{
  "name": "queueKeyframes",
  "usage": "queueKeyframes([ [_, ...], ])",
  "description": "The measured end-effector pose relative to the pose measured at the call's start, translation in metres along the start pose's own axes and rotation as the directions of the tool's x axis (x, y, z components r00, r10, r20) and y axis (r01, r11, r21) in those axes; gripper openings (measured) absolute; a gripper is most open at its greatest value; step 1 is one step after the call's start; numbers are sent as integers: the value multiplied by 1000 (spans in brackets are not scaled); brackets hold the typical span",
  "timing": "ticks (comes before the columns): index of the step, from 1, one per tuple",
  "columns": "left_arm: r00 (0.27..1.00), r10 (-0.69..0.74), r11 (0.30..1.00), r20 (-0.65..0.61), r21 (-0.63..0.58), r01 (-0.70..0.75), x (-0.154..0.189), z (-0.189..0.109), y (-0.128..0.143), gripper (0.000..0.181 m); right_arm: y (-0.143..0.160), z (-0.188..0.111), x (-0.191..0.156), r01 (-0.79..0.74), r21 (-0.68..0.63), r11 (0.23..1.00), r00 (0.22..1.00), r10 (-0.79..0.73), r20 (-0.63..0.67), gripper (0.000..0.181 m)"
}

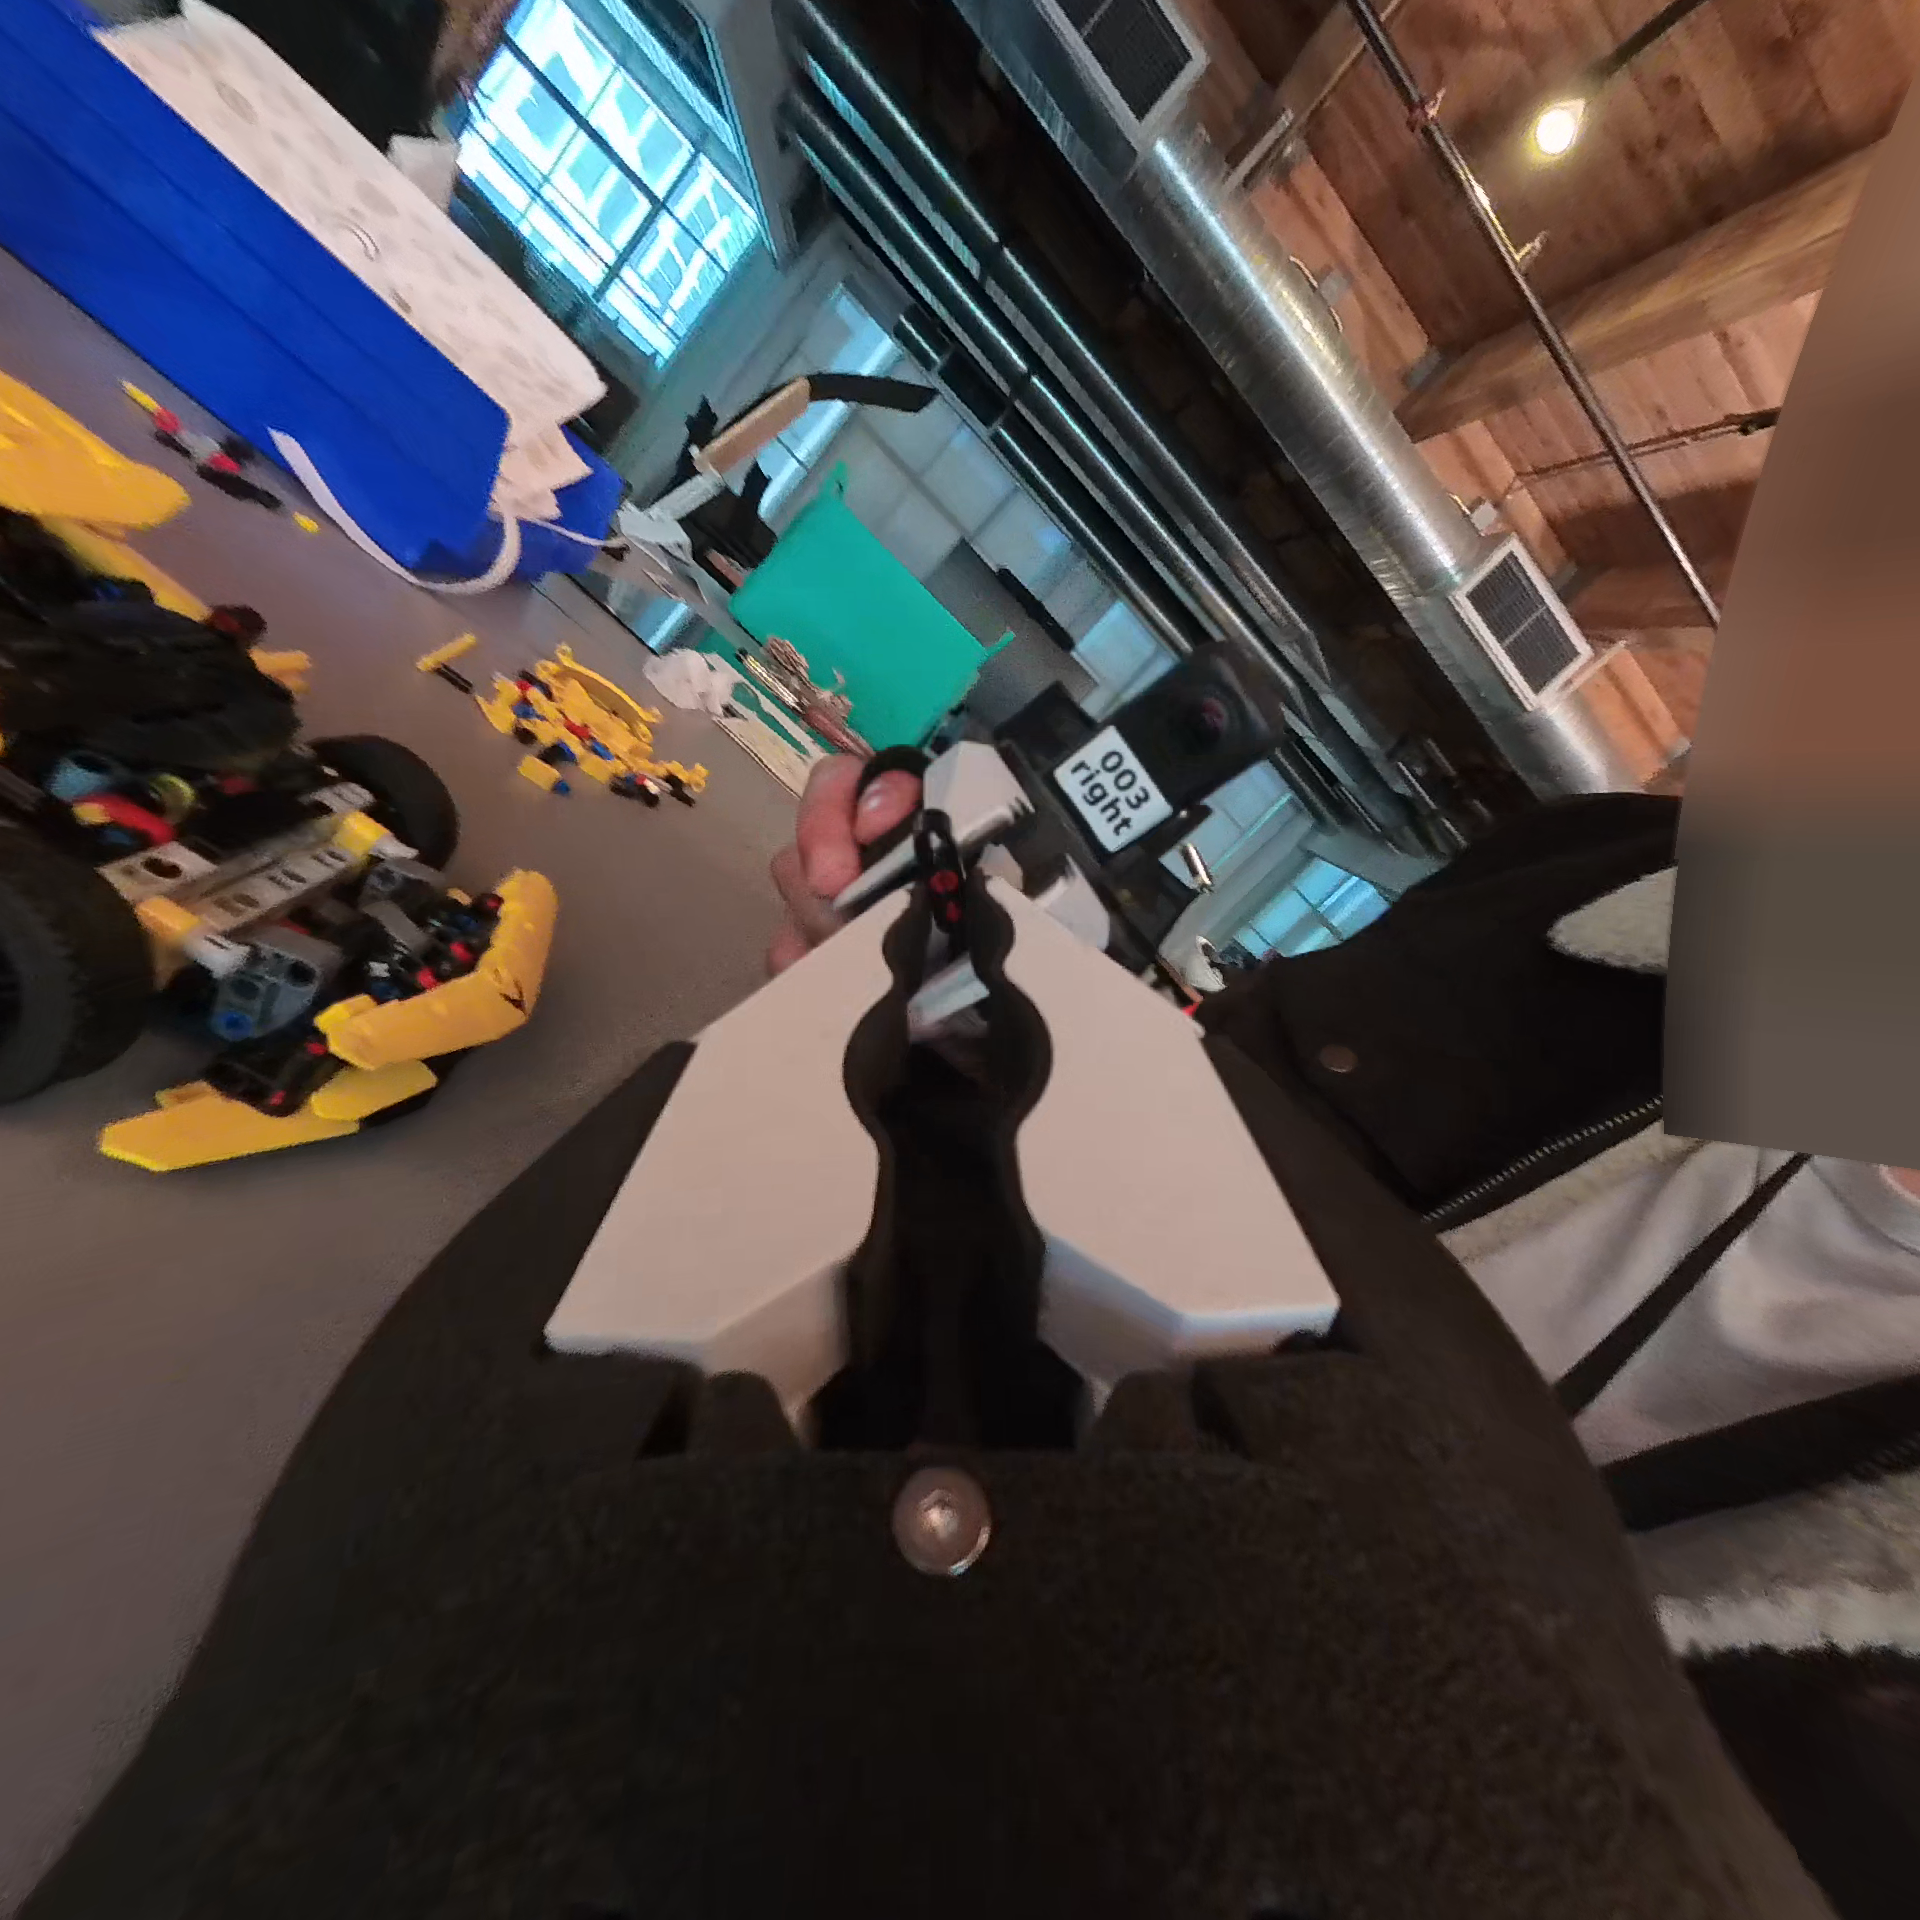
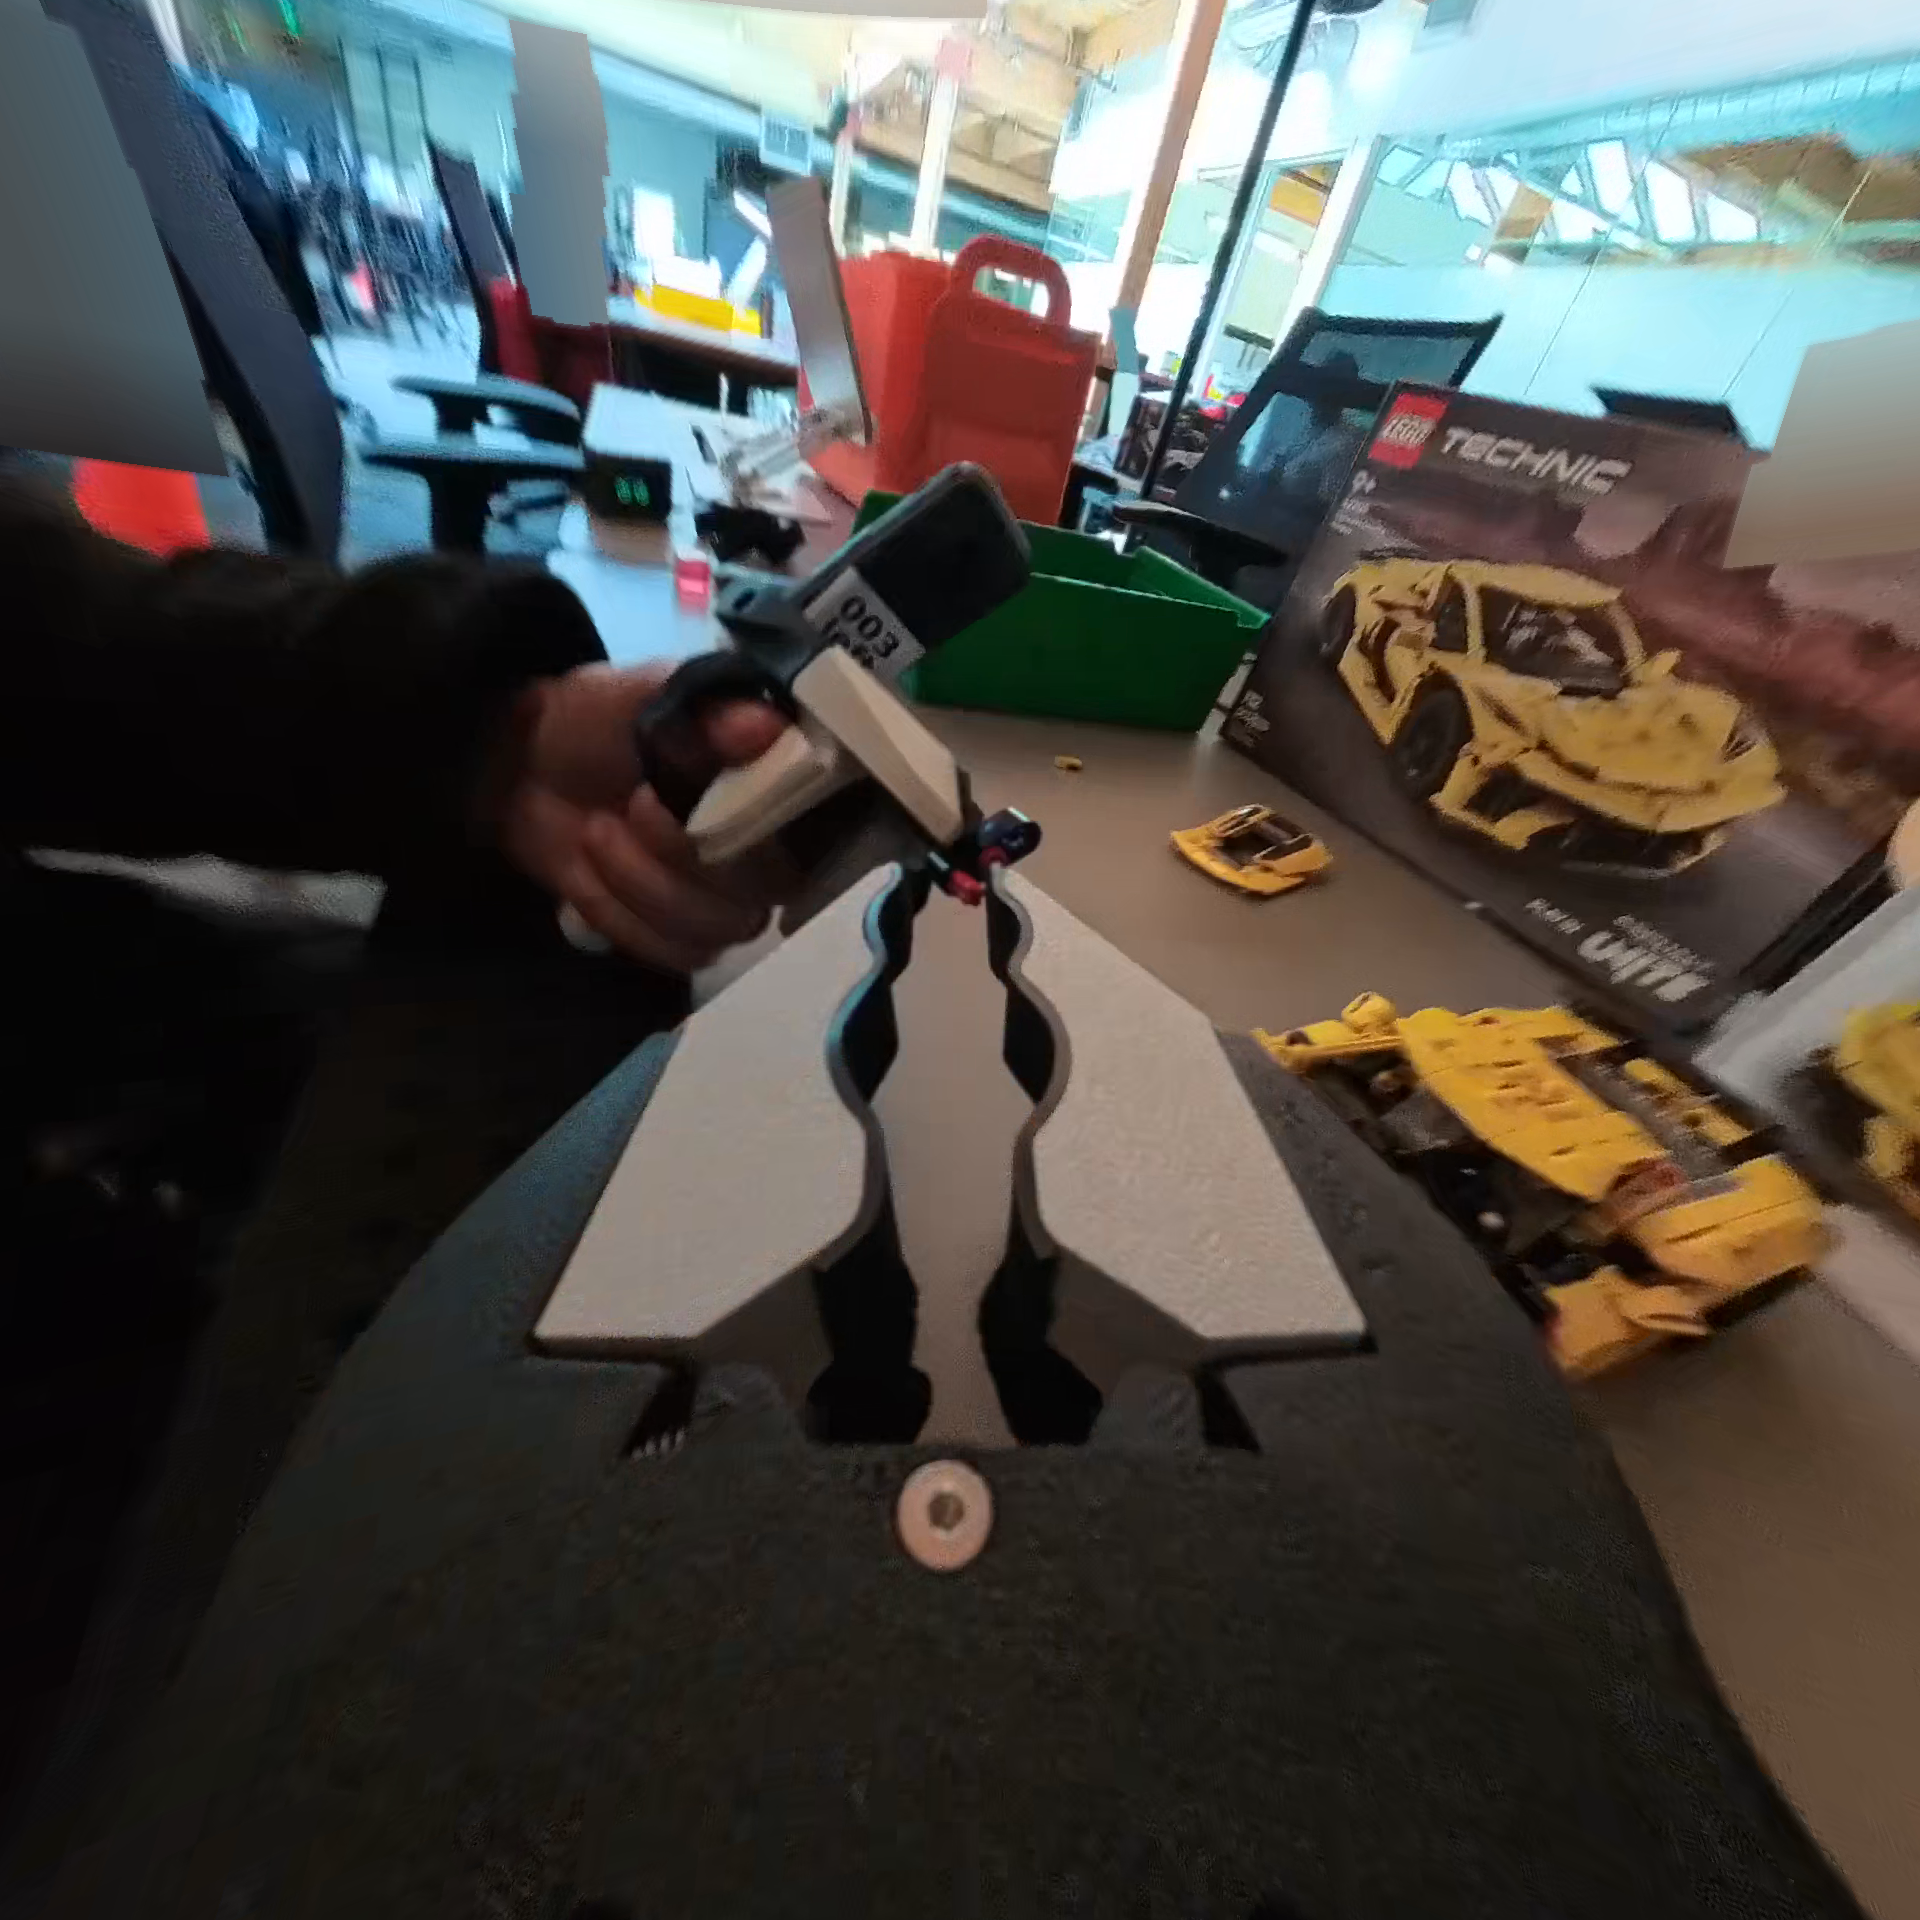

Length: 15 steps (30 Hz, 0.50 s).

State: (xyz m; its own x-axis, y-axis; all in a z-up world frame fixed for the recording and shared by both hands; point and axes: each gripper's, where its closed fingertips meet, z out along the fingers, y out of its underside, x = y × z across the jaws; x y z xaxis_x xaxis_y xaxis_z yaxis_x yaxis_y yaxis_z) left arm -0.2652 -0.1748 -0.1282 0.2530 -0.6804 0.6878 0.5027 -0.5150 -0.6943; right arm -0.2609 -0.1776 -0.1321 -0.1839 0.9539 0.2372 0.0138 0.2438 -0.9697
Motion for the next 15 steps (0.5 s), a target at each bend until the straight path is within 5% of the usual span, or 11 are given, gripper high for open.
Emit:
queueKeyframes([
  [3, 997, -23, 998, -75, -61, 19, 10, 4, 9, 6, -3, -9, -8, 133, 21, 991, 991, -134, 6, 4],
  [15, 998, -14, 993, -57, -116, 7, 8, 10, 19, 6, 9, -11, -15, 123, -70, 990, 990, -117, 74, 3],
])
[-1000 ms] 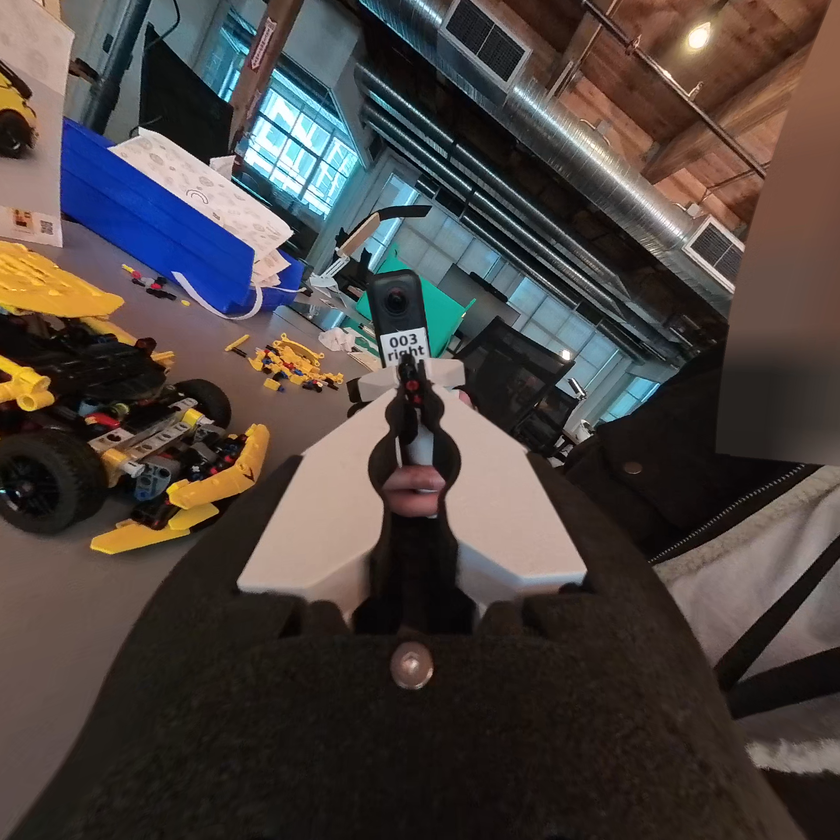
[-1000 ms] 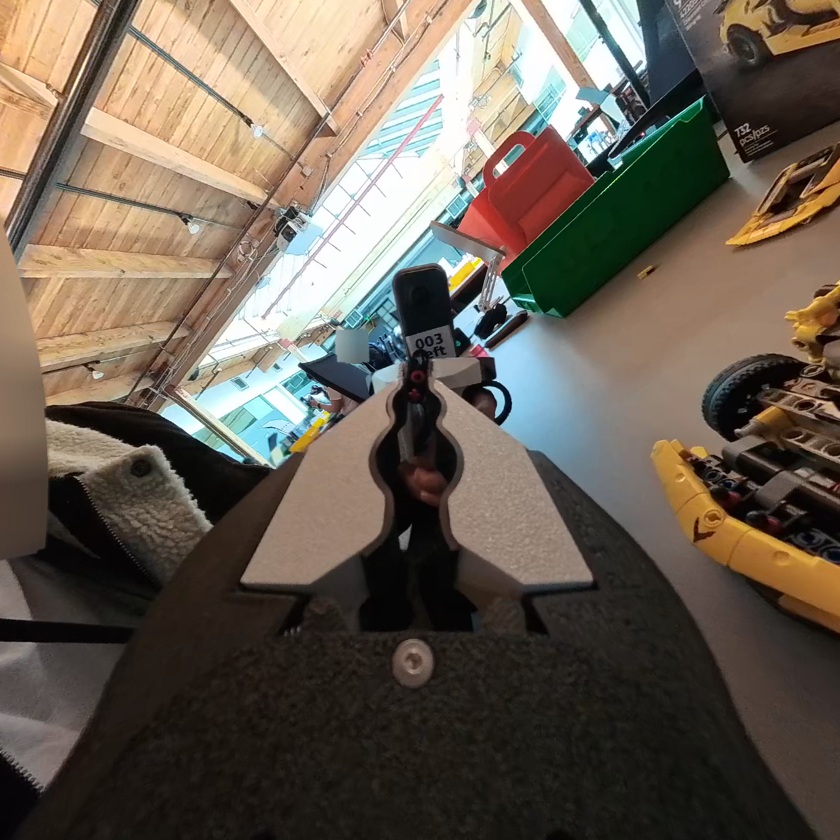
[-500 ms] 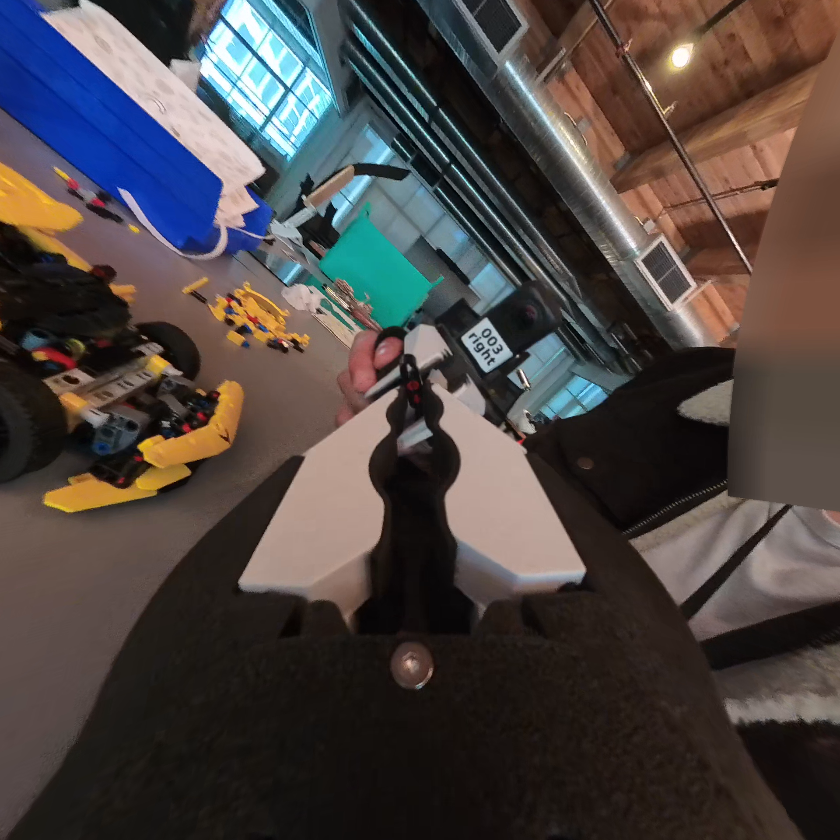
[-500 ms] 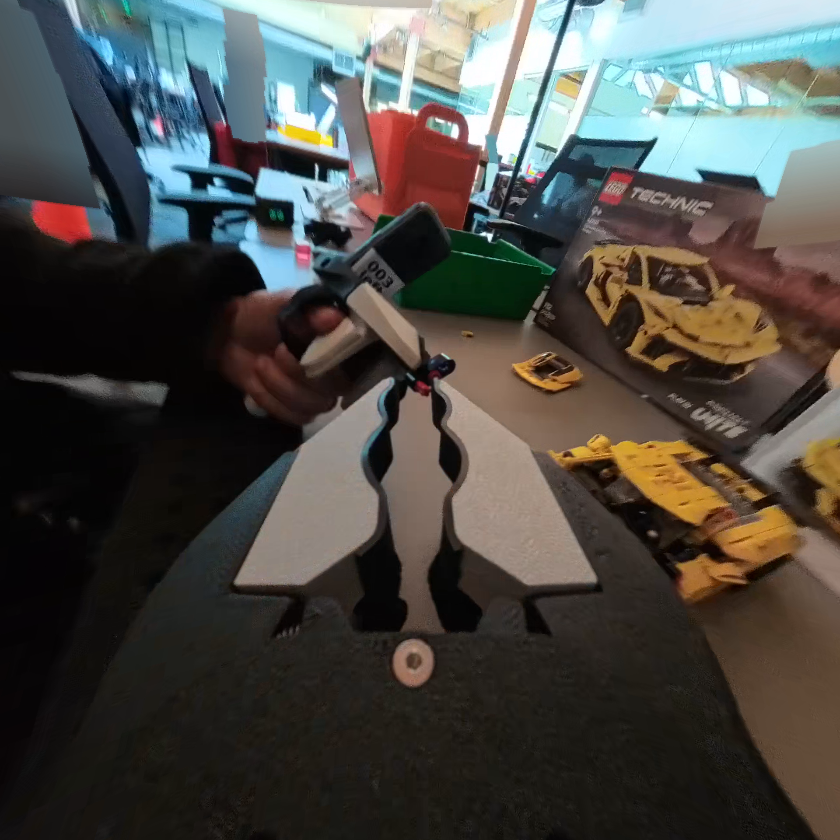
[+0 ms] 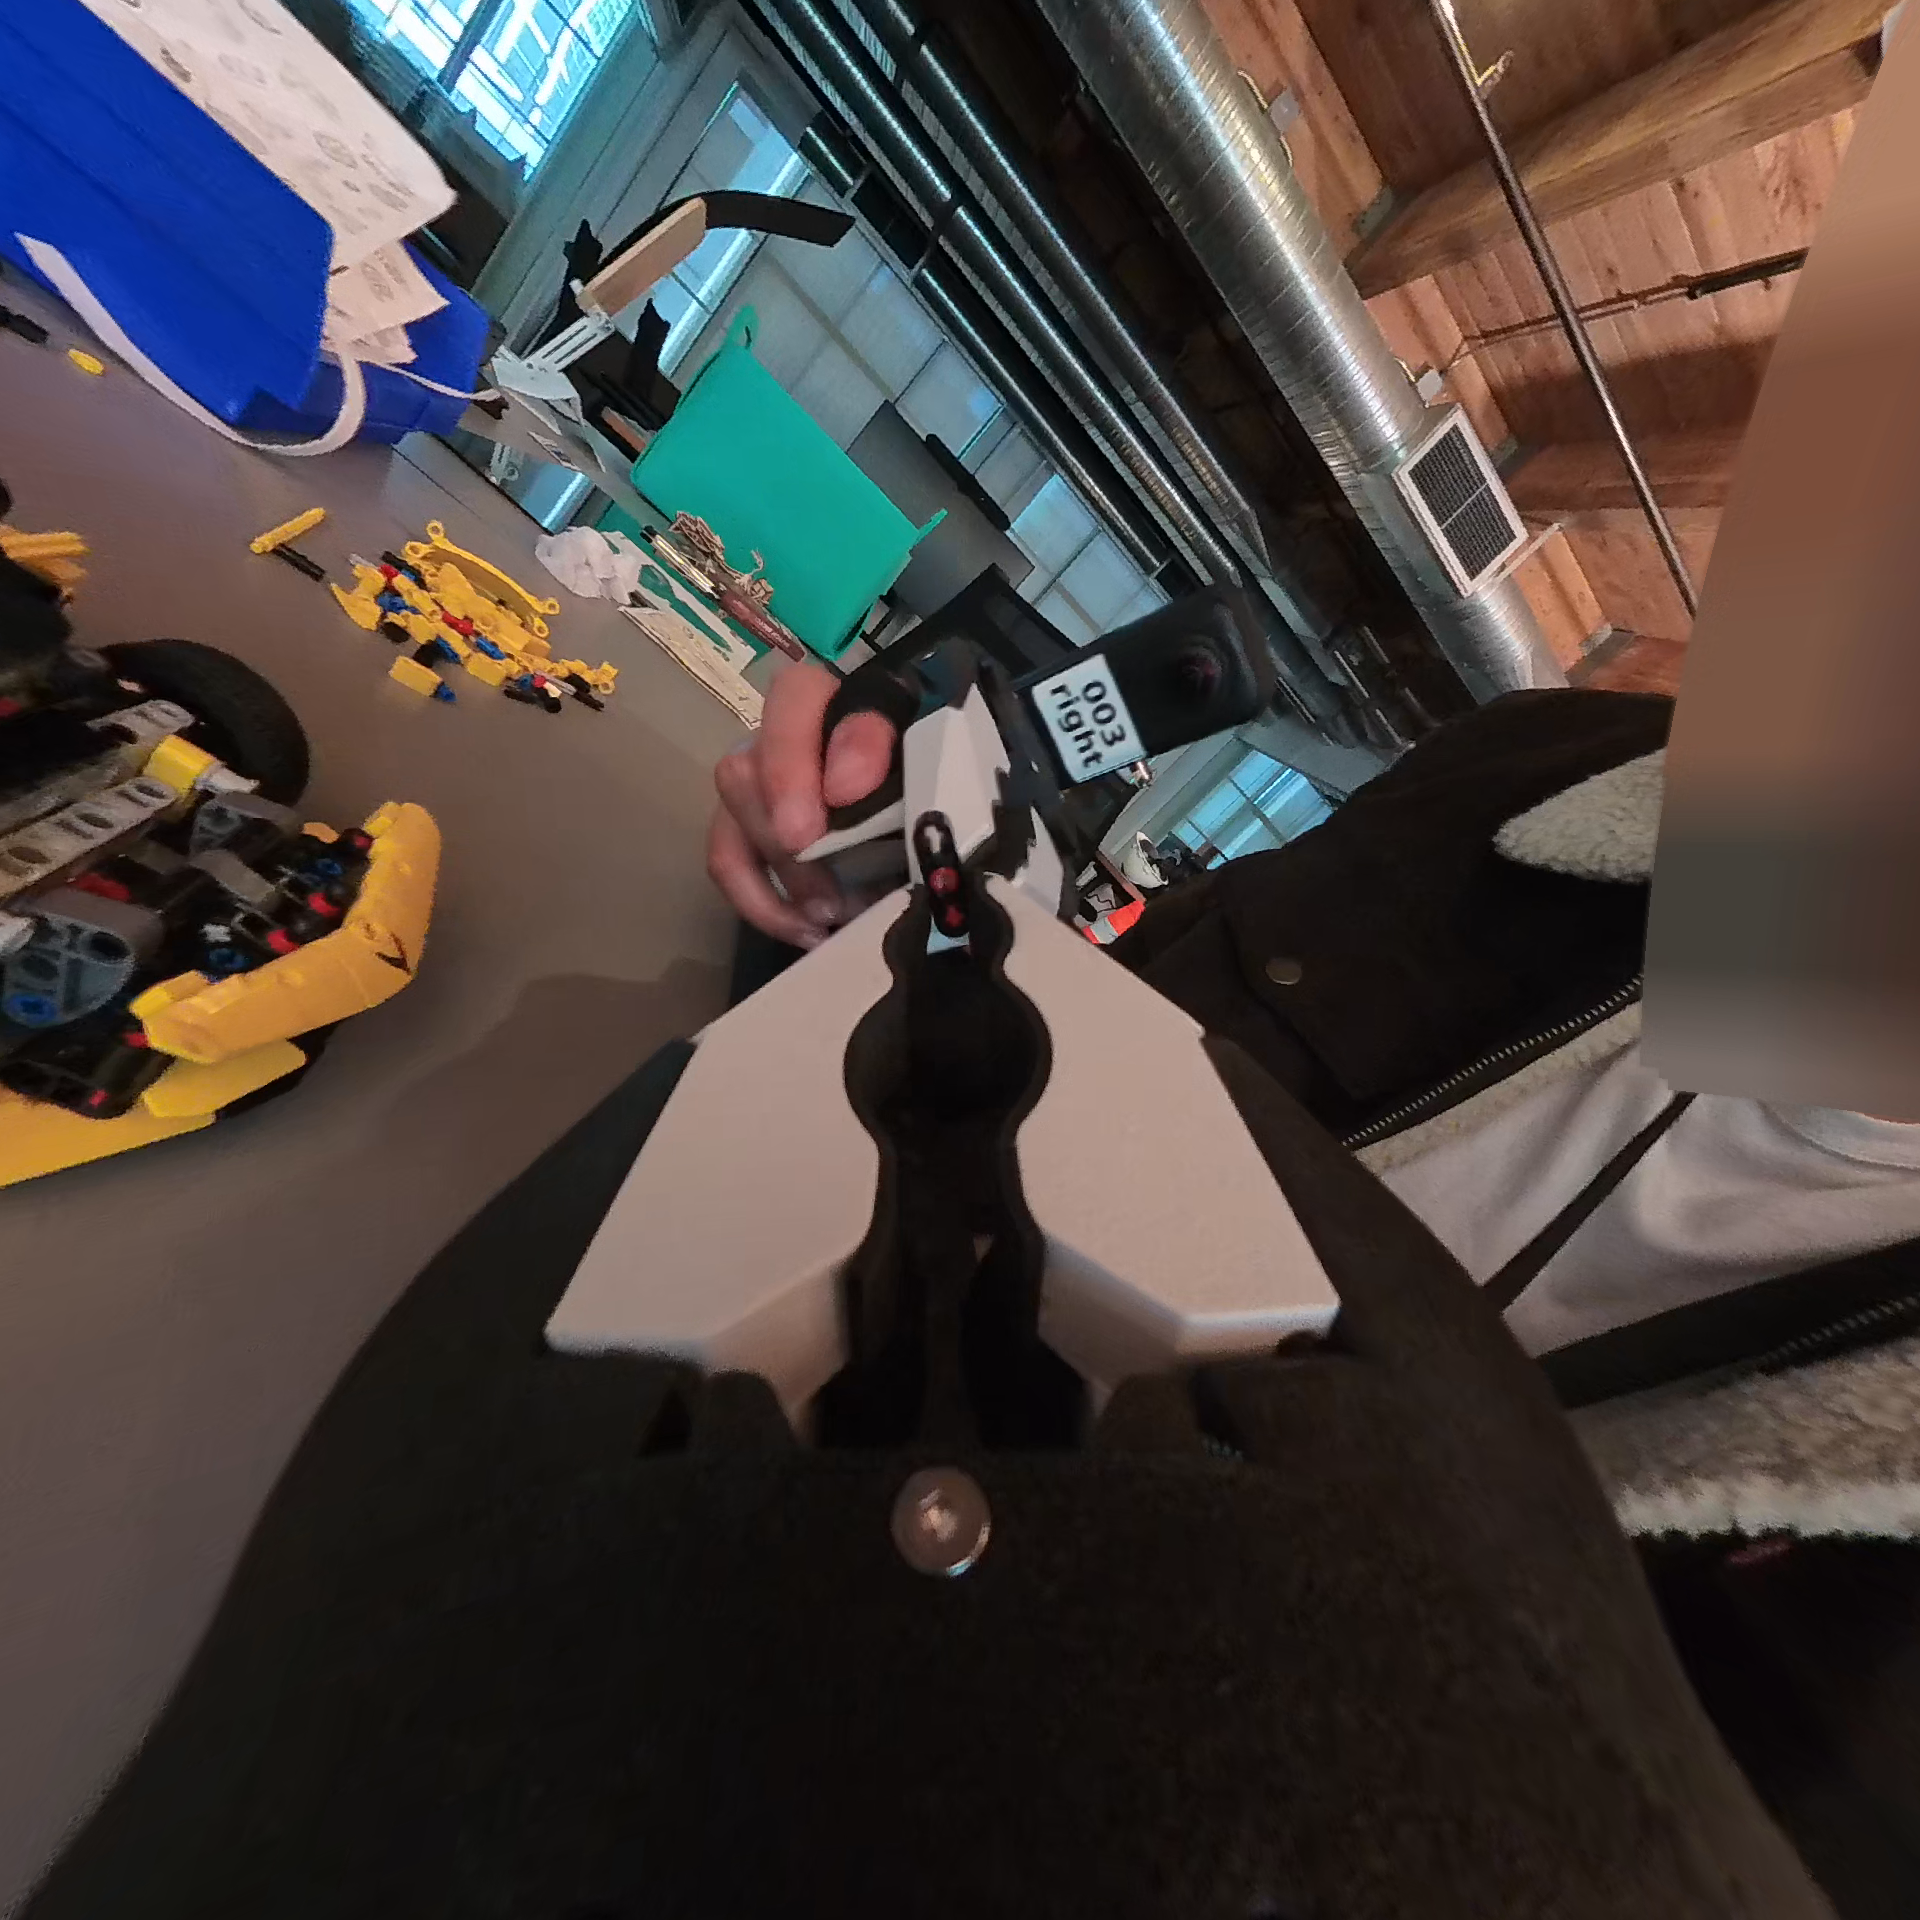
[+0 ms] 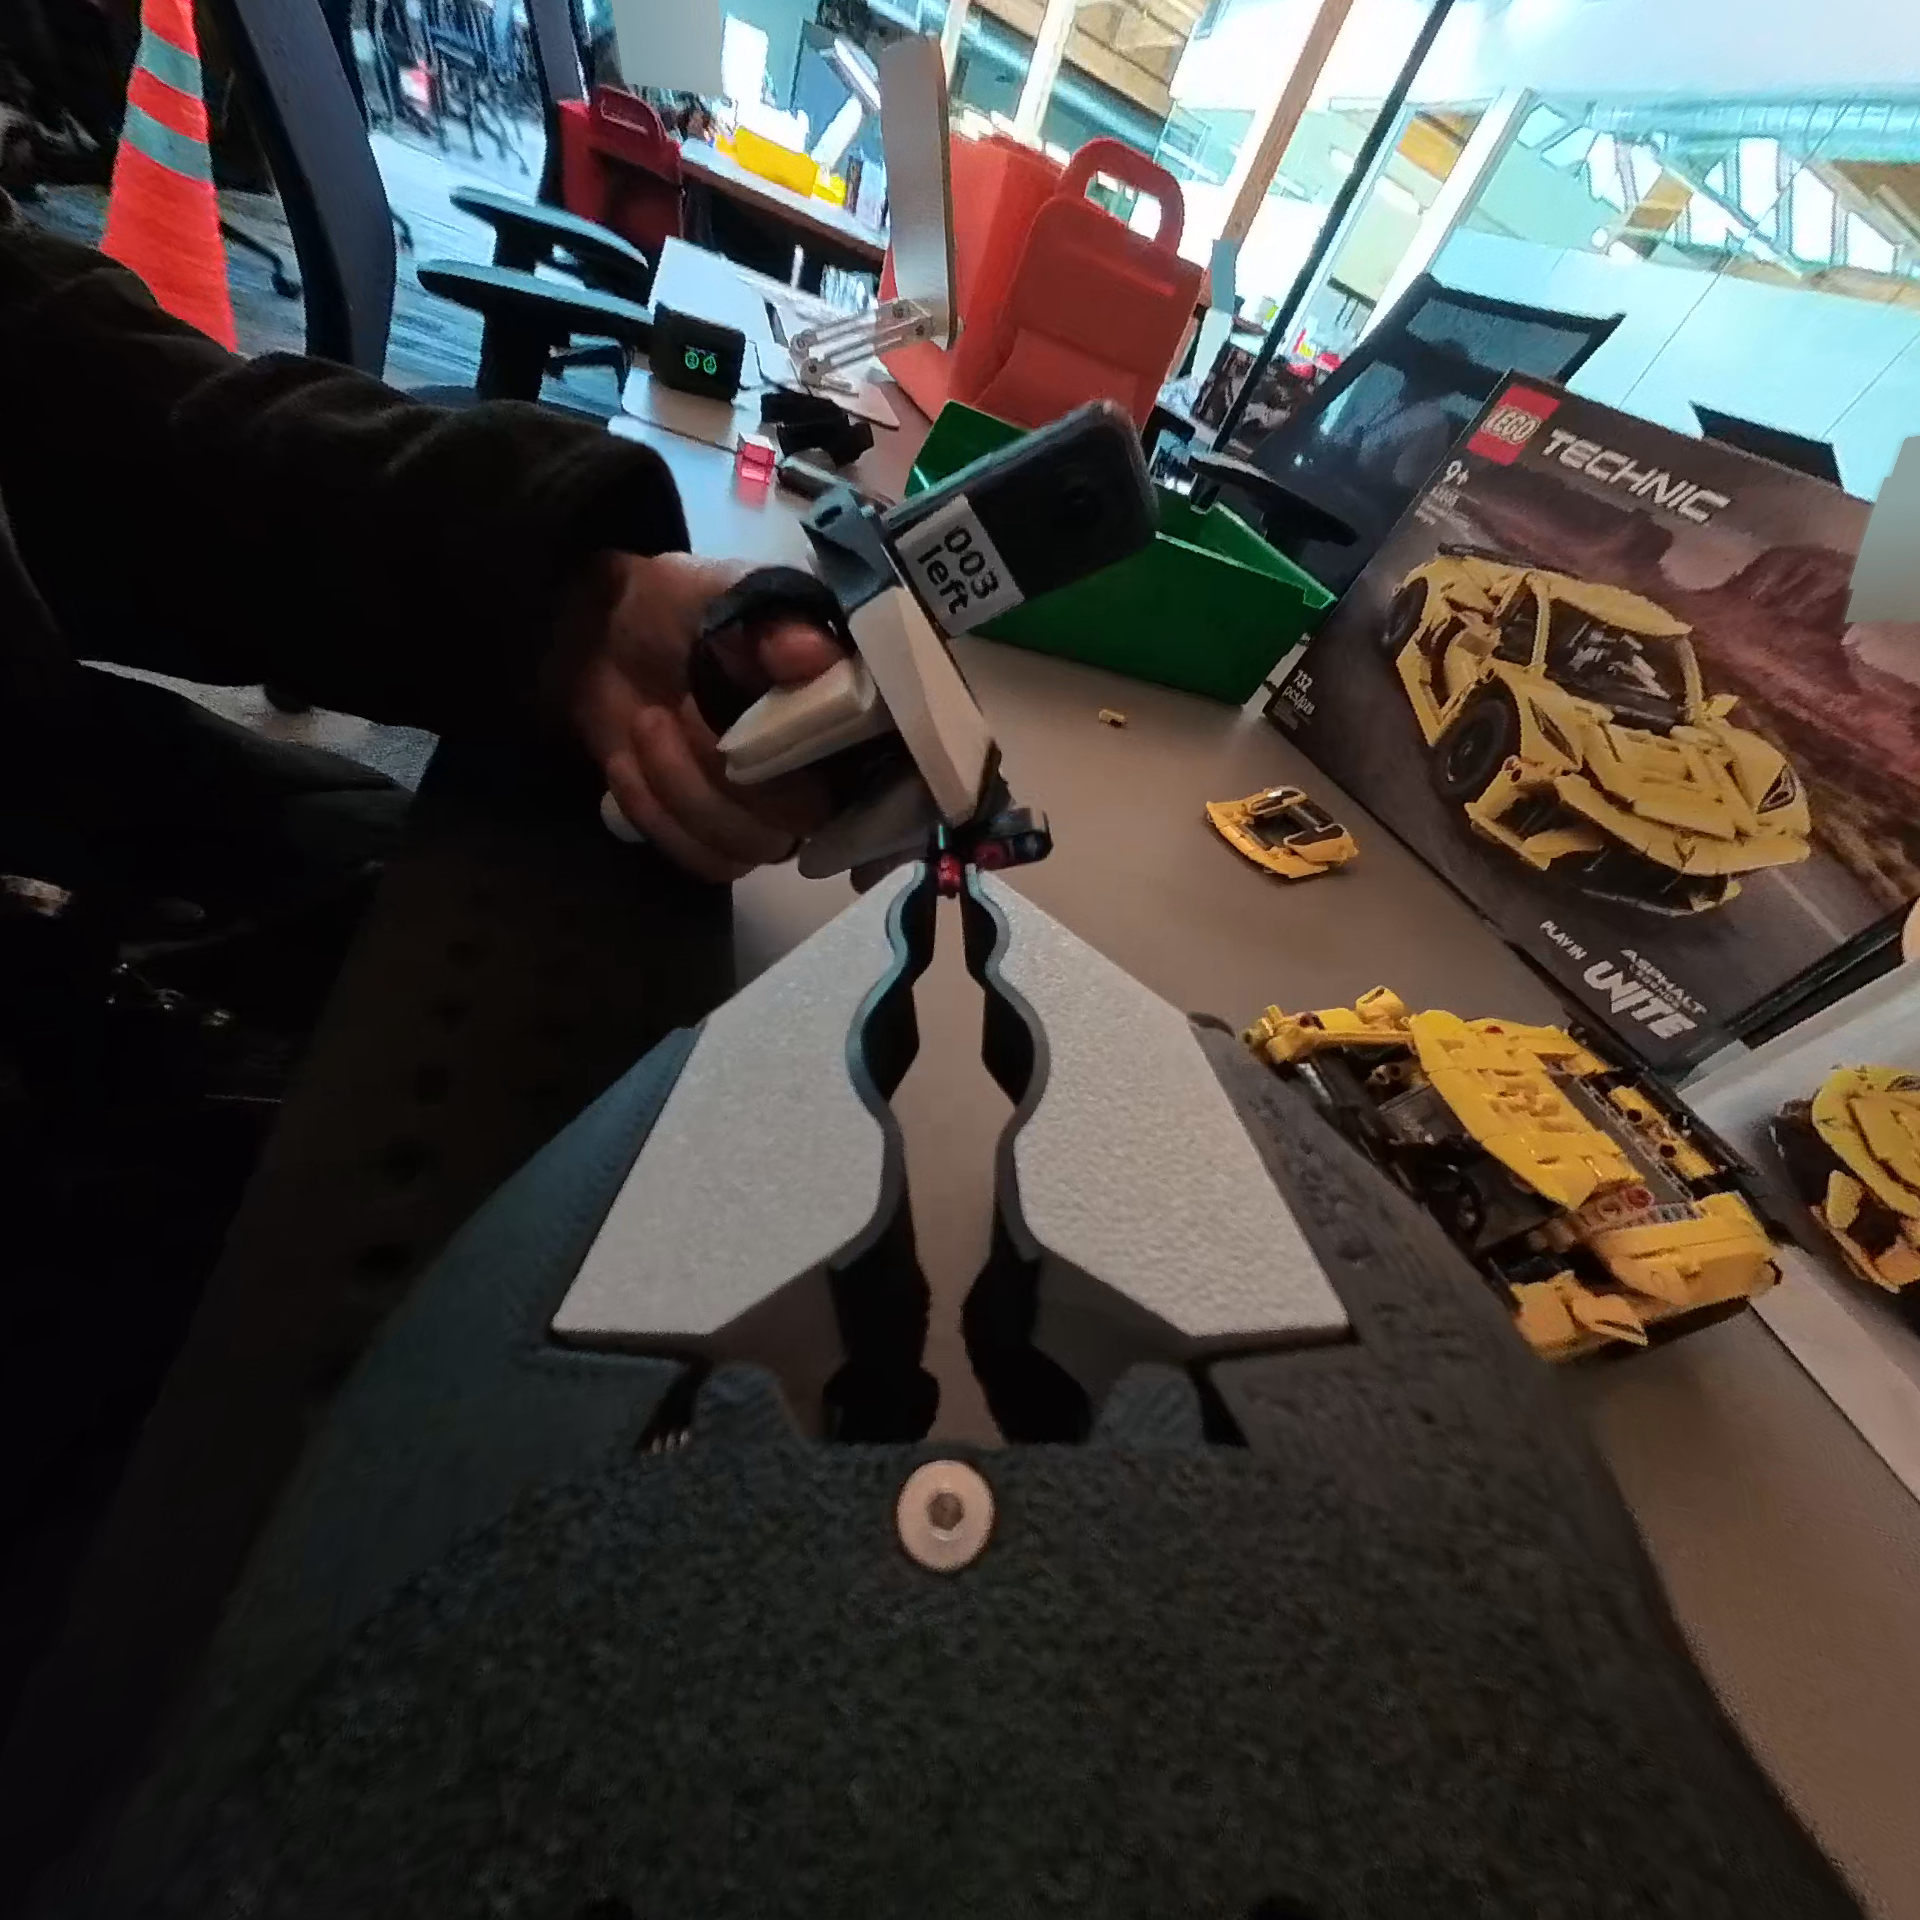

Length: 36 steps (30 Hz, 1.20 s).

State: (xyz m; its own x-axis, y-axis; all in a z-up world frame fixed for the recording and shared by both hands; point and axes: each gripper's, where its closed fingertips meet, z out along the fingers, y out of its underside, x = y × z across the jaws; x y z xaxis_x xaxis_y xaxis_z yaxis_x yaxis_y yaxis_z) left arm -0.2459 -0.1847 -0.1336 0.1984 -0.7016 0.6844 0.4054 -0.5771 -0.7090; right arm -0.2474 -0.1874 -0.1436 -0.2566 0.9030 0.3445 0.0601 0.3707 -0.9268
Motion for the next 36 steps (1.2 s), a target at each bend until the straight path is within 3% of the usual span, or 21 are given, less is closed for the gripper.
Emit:
queueKeyframes([
  [9, 987, 80, 996, 137, -52, -74, -14, 5, 6, 8, 13, 4, 5, 92, -175, 980, 995, -98, -25, 4],
  [13, 984, 48, 998, 169, -52, -40, -22, 4, 6, 8, 21, 5, 8, 91, -271, 958, 992, -112, -65, 4],
  [22, 952, 201, 978, 229, -99, -183, -20, 3, 9, 6, 25, 3, 6, 95, -314, 945, 994, -110, -30, 3],
  [30, 945, 250, 965, 213, -140, -224, -16, 5, 14, 6, 25, -4, 3, 104, -300, 948, 995, -97, 37, 3],
  [32, 948, 202, 978, 246, 2, -209, -17, -19, -9, 6, 40, -30, 31, 93, -375, 922, 991, -121, -53, 0],
  [34, 962, 113, 967, 248, 195, -164, -18, -59, -40, 6, 18, -65, 56, -79, -219, 973, 993, 58, -102, 0],
  [36, 970, 165, 972, 178, 137, -191, -7, -39, -31, 7, 13, -66, 61, -157, -197, 968, 985, 141, -95, 0],
])
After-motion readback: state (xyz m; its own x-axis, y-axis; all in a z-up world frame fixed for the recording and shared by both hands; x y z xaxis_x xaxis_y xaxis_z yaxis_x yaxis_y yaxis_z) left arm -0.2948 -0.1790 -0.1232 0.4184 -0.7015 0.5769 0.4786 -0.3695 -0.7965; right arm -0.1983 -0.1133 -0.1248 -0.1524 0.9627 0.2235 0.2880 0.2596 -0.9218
